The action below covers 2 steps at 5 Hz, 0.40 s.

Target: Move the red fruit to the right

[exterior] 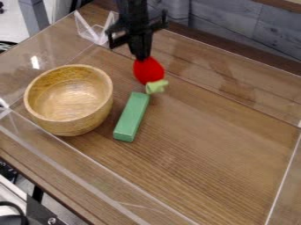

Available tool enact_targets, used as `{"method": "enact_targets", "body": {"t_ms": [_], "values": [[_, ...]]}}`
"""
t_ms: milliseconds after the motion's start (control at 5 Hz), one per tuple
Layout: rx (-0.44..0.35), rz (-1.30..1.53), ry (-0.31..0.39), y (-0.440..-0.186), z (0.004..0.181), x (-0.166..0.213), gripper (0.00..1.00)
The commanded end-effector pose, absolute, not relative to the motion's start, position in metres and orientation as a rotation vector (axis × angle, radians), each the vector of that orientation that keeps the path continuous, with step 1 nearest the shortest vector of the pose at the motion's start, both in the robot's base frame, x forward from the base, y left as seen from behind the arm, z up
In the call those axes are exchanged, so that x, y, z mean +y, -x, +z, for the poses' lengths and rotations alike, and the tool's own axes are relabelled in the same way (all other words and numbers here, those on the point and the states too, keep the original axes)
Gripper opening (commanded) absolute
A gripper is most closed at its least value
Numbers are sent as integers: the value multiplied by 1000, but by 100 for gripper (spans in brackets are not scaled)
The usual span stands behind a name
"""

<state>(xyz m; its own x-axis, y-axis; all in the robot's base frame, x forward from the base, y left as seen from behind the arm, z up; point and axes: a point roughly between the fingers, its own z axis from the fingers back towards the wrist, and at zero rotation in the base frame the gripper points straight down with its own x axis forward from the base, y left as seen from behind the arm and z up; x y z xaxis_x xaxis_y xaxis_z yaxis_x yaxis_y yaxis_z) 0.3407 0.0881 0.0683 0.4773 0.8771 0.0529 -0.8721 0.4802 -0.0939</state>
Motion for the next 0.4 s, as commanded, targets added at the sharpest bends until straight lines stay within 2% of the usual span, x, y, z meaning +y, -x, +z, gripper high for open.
{"method": "enact_targets", "body": {"t_ms": [0,200], "values": [[-154,1035,65,-348,69,95,0],[-161,1052,76,-355,77,85,0]]}}
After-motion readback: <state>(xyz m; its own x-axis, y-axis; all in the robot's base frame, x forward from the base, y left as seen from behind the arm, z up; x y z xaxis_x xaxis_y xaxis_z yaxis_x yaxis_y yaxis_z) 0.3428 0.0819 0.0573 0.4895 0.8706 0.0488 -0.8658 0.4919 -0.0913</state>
